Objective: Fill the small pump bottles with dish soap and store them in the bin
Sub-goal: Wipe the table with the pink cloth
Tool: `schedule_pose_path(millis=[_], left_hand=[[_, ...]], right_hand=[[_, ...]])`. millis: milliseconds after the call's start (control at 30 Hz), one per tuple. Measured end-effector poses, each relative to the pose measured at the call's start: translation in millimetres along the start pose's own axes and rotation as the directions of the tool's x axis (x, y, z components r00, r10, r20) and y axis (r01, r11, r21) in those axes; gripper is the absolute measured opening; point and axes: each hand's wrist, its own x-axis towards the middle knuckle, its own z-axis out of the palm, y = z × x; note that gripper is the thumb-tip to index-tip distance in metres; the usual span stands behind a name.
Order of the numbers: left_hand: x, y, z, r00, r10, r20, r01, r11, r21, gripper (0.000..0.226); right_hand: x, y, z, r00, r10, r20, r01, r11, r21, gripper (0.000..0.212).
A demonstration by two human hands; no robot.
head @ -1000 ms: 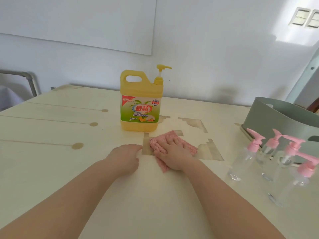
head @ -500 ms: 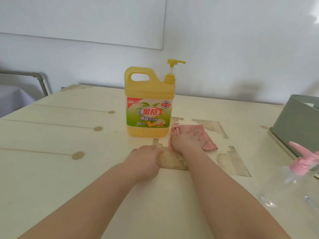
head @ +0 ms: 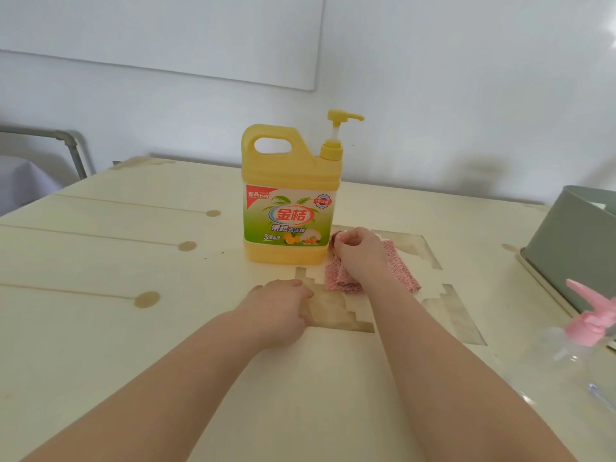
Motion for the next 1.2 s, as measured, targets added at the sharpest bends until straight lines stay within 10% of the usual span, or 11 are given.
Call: schedule_pose_path(millis=[133,267,400,533,867,1033,1200], left_hand=[[0.2,-0.9,0.0,1.000,0.001,0.005,-0.001,1.000,-0.006,0.050],[2.6,-0.3,-0.2,1.000,-0.001,0.012,0.001,1.000,0.004,0.050],[4.1,2.2,1.2,1.000,-0.007,0.011,0.007,1.000,0.011,0.050],[4.2,1.9,2.3,1.000,-0.016,0.014,0.015,1.000,0.009,0.052],[5.0,0.0,2.0,1.000,-0.014,0.024,0.013,1.000,0.006,0.055],[4.4,0.6,2.1,1.000,-0.011,0.022,0.011,1.000,0.008,0.055],[3.1,-0.7,0.9,0.999,-0.012,0.037,0.012,1.000,-0.002,0.055]], right_hand=[[-2.0,-3.6,-4.1,0.994,-0.038,0.107,0.033,0.998,0.051,0.039],[-0.8,8.6,-21.0,0.995,-0.060,-0.078,0.050,0.991,-0.124,0.044],[0.5,18.8,-43.3,0.967,0.107,-0.230,-0.228,0.767,-0.600,0.068],[5.3,23.3,-51.0,0.947,0.228,-0.225,-0.314,0.798,-0.514,0.084],[11.4,7.5,-59.7,0.869,-0.209,-0.448,0.131,0.971,-0.199,0.043],[1.9,-3.3,-28.4,0.964,-0.227,0.139,0.263,0.896,-0.358,0.041],[-1.5,8.9,-22.7,0.962,-0.272,-0.016,0.250,0.905,-0.345,0.030]])
